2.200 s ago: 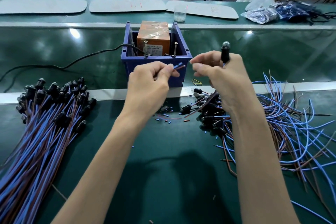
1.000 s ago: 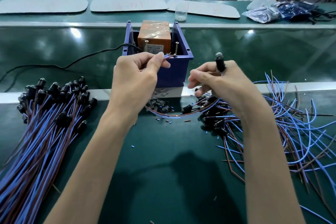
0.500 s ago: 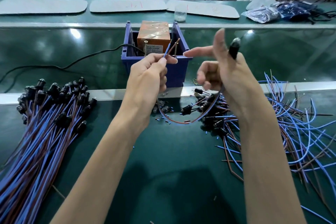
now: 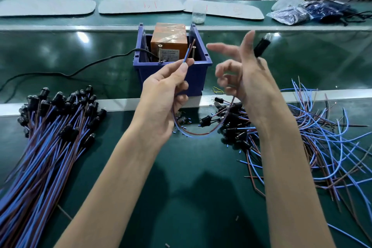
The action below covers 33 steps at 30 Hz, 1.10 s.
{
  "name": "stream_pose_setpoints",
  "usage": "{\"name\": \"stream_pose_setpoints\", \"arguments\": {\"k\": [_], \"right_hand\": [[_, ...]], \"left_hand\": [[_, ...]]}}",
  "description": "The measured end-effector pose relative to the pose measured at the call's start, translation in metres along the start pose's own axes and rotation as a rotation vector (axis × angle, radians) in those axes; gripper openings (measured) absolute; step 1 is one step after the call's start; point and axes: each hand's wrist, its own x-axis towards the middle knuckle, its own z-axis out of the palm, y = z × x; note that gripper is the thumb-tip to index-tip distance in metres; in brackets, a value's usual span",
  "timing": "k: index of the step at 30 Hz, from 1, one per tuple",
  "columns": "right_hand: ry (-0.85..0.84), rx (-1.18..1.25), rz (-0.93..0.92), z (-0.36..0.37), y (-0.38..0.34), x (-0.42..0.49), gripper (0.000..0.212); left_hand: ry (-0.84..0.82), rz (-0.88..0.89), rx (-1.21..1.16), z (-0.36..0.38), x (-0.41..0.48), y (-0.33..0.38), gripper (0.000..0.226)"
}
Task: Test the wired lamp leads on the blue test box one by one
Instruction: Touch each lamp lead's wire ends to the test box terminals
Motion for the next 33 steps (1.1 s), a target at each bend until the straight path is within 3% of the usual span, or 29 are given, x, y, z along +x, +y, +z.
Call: {"name": "stream_pose_setpoints", "arguments": {"k": [2,4,9,16,31,33], "right_hand": [[-0.033,-0.094,0.031,0.003,0.002,0.0,0.072],[-0.057,-0.118,0.044,0.007,0.005,-0.001,0.071],[-0.111,-0.112,0.023,0.017,0.008,-0.003,0.03],[-0.192,-0.071,-0.052,0.019,0.008,-0.008,0.009],[-0.195,-0.091,0.022,0.027,0.015,-0.004,0.006],[-0.18,-0.091,0.025,0.029,0.016,-0.004,0.005]], "left_hand": [[0.017,0.007,-0.001,0.002,-0.001,0.001,0.009],[0.049,0.016,0.016,0.004,-0.003,0.0,0.009],[0.062,0.041,0.05,0.006,-0.003,-0.002,0.009],[0.06,0.038,-0.073,0.003,0.0,-0.003,0.022],[0.089,-0.107,-0.1,0.006,0.001,-0.009,0.011],[0.072,-0.151,-0.086,0.005,-0.001,-0.007,0.034]]}}
